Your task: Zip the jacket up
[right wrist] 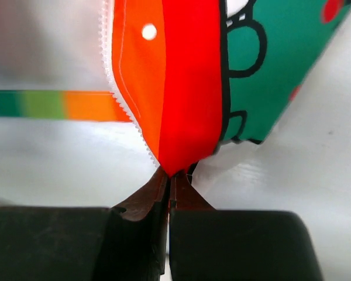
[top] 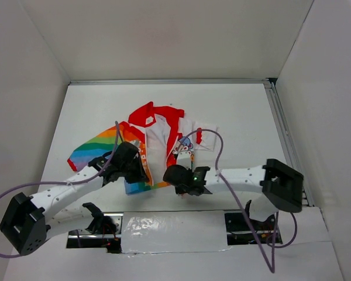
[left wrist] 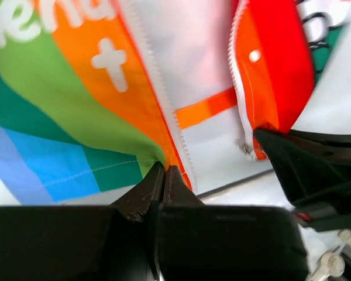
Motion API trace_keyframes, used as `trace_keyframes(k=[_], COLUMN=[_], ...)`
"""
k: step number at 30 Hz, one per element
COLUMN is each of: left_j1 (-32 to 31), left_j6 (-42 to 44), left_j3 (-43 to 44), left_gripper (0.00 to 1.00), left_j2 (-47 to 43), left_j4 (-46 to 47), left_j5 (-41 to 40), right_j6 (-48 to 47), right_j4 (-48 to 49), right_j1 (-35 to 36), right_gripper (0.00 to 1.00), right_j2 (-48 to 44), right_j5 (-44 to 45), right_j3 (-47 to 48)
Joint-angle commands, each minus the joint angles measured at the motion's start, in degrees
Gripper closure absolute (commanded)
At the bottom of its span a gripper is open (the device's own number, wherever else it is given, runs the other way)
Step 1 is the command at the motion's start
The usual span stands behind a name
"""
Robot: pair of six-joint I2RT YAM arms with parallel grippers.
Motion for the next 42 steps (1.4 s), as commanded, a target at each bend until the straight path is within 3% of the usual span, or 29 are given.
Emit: trace_keyframes(k=[1,5,13,16,18,23,29,31,32,35,36,42], left_j1=[-0.5,-0.7,-0.9,-0.9,-0.9,-0.9,-1.2,-1.5,-1.6,-1.7,-1.7,-2.8], left_j6=[4.7,9.0,12.1,13.3,15.0,11.5,4.7,3.1,2.8,2.9,2.8,-2.8], left_j3=[3.6,4.5,0.8,-2.2,-3.1,-2.8,-11.5,-12.3,-12.0,-10.2,-8.8,-4.6], left_gripper=[1.00,1.00,1.00,1.00,1.00,1.00,1.00,0.69,0.63,0.13,0.01,0.01], left_j2=[-4.0,-8.9,-16.2,-18.5,-18.6,-15.3,-16.4,-18.2,-19.6,-20.9,-20.6,-9.7], left_j4=[2.9,9.5,23.8,30.6,31.6,20.0,12.9,8.5,6.5,-1.1,-2.7,-7.2], left_j5=[2.0,4.1,9.8,11.1,10.2,5.8,19.3,20.2,20.0,18.3,17.8,14.1], right_j6=[-3.4,-8.1,-8.5,-6.7,-5.7,-4.3,-3.5,-3.3,-3.4,-4.0,-4.1,-4.6], right_j4=[3.9,17.7,36.2,32.4,23.2,12.7,9.7,10.7,10.8,11.6,11.6,11.6], right_j1=[-1.3,-7.3,-16.6,-20.3,-20.7,-21.5,-21.7,-21.5,-21.5,-21.4,-21.3,-20.8], right_gripper=[1.00,1.00,1.00,1.00,1.00,1.00,1.00,1.00,1.00,1.00,1.00,1.00], right_j2=[-12.1,-23.6,-30.5,-29.3,-27.3,-25.3,-19.1,-17.4,-16.9,-16.2,-16.0,-15.8], right_j5=[0.1,-10.6,-25.9,-31.0,-28.4,-23.2,-20.7,-20.2,-20.1,-19.4,-19.2,-18.4], right_j3=[-2.3,-7.1,-10.7,-7.5,-3.7,-5.2,-7.8,-8.2,-8.2,-8.6,-8.8,-9.5])
